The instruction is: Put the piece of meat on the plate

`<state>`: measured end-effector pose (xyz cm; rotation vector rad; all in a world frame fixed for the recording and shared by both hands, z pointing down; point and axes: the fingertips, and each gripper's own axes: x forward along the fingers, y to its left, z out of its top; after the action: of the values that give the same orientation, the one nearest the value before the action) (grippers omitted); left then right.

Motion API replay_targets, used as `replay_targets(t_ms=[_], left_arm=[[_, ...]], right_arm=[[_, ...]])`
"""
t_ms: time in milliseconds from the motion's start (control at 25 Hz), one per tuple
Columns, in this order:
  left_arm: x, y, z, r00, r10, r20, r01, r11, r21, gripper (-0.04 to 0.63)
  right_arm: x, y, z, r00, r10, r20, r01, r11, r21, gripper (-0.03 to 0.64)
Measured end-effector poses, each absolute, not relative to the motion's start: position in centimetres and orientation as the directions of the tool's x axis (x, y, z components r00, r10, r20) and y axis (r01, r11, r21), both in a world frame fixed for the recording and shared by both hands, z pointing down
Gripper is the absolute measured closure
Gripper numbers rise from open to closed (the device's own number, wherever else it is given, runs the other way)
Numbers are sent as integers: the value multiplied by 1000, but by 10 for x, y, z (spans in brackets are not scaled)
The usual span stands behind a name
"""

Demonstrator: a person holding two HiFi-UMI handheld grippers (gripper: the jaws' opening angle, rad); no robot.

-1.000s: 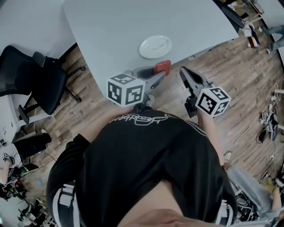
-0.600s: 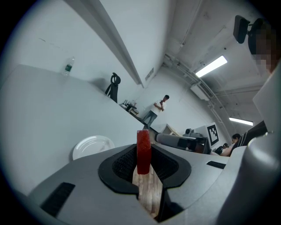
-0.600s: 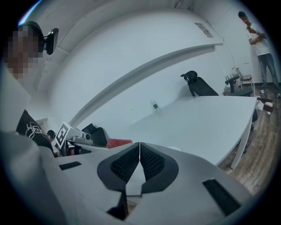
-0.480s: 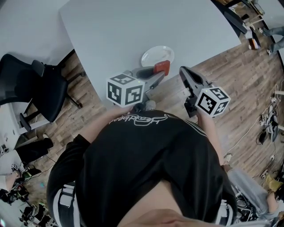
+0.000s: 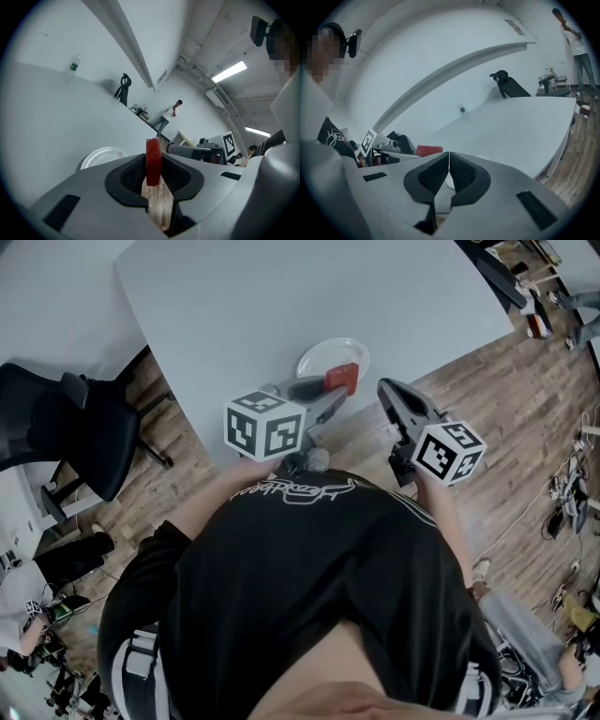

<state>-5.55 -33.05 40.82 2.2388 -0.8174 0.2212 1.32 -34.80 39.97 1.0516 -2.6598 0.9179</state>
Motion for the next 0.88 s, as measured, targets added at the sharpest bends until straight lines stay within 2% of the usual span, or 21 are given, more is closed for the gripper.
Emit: replay_targets(t_ms=[880], left_arm=[[-65, -358, 480, 749, -413, 518, -663, -484, 571, 502]], right_arm=[[6, -362, 454, -729, -528, 436, -684, 521, -511, 606]])
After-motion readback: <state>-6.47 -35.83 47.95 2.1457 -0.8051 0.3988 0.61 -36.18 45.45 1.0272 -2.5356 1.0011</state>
